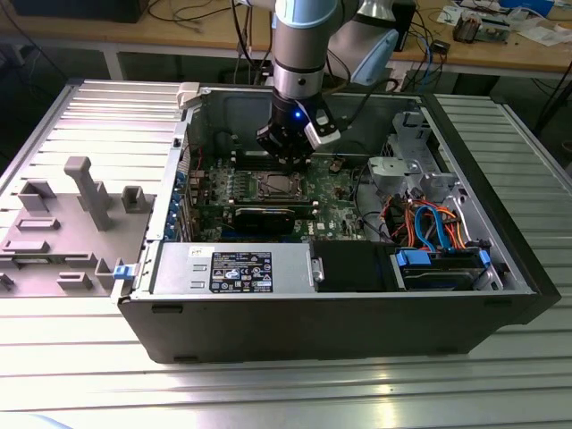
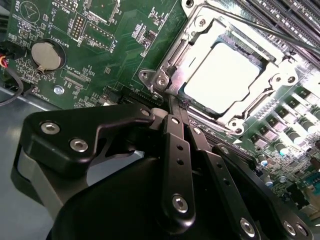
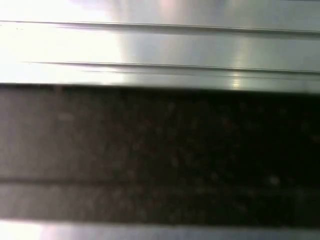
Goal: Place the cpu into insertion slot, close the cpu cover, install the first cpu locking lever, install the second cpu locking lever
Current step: 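Install the first cpu locking lever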
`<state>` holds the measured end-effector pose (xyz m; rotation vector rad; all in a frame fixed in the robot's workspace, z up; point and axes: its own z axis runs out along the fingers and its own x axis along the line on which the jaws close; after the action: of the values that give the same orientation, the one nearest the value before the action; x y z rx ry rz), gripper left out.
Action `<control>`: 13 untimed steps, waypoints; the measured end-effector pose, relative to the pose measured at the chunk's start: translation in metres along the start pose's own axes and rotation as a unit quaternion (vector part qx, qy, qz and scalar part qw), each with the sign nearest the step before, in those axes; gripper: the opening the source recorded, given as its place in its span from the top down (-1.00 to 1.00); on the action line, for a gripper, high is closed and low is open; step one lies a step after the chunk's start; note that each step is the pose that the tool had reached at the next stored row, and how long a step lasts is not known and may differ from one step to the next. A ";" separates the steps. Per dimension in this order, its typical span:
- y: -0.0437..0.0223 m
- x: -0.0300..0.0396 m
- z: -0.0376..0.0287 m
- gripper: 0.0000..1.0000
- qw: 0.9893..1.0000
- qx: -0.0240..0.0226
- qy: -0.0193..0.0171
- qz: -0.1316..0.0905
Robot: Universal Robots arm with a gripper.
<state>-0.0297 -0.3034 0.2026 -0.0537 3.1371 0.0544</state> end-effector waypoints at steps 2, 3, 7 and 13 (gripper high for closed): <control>0.0001 -0.0001 0.0002 0.79 1.000 -0.004 0.000 0.000; 0.0002 -0.0001 0.0004 0.79 1.000 -0.006 0.000 0.000; 0.0002 0.0000 -0.0040 0.79 1.000 -0.010 0.000 0.000; -0.0013 0.0000 -0.0067 0.79 1.000 -0.010 0.000 0.000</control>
<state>-0.0296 -0.3050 0.2093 -0.0538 3.1361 0.0849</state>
